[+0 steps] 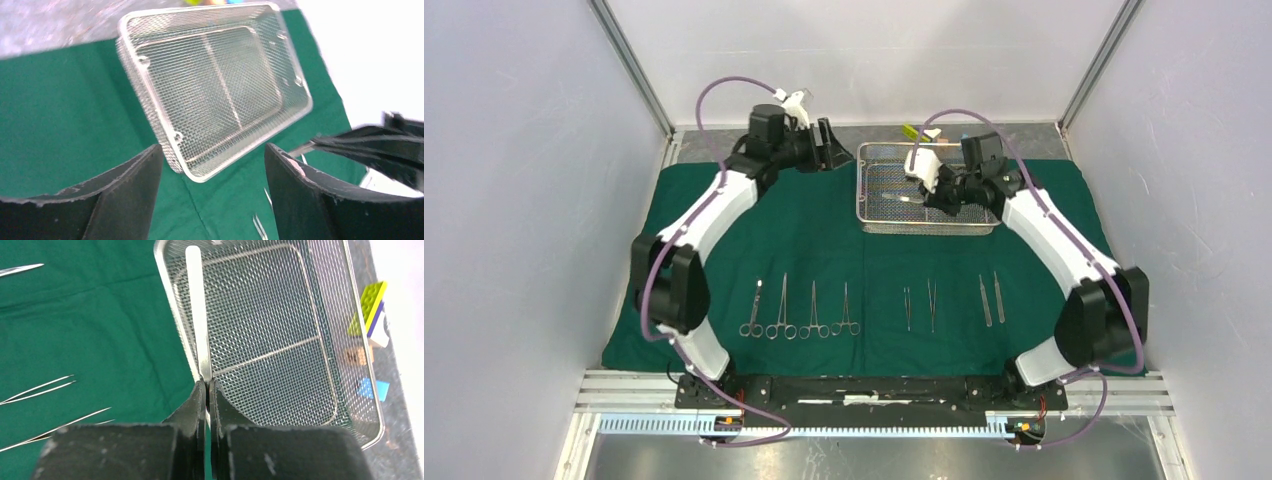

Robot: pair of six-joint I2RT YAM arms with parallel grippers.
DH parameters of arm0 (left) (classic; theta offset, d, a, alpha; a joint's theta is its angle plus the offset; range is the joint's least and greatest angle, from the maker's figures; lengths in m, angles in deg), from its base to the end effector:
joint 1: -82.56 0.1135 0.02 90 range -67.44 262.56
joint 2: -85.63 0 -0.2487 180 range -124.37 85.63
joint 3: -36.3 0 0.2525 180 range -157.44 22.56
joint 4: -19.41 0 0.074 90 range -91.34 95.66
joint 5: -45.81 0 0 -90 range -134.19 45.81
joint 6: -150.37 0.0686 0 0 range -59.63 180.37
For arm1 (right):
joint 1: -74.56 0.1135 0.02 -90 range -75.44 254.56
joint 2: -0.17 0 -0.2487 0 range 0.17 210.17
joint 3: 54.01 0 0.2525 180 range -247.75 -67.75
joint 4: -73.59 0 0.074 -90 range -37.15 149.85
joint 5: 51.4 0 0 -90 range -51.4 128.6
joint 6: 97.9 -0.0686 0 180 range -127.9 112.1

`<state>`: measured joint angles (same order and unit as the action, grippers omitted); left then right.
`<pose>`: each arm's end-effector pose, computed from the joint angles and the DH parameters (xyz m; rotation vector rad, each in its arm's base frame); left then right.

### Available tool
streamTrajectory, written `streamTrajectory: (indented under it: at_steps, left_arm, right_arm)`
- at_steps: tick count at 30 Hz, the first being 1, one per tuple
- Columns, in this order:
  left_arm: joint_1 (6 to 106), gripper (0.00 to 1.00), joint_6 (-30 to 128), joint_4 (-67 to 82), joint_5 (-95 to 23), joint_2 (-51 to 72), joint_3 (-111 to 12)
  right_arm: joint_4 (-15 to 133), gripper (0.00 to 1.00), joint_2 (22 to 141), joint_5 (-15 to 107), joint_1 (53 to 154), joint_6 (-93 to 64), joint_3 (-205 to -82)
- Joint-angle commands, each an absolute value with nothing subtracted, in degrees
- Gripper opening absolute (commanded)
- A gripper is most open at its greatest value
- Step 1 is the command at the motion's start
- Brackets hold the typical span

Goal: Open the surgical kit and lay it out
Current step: Place the medical item in the surgical kit.

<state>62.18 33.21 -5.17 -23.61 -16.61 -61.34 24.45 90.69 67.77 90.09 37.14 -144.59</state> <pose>0.4088 -0.1776 0.2689 0.1017 2.1627 -0.8670 0.3403 0.1293 0.2613 -1.3571 1.8796 0.3614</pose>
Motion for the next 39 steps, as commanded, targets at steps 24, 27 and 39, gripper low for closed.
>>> streamTrajectory:
  at_steps: [24,27,39]
  left_arm:
    - [54.94,0.89,42.44,-10.78,21.67,-5.51,-54.38]
    - [54.25,0.91,41.06,-9.18,22.63,-5.25,-53.19]
    - [52.23,0.84,40.90,-9.36,23.60,-6.98,-51.10]
  right_arm:
    - [35.69,0.00,66.03,71.61,102.54,39.63,-127.17]
    - [35.15,0.00,66.10,71.03,103.40,40.29,-127.16]
    - [35.85,0.00,64.95,69.58,105.49,40.58,-126.17]
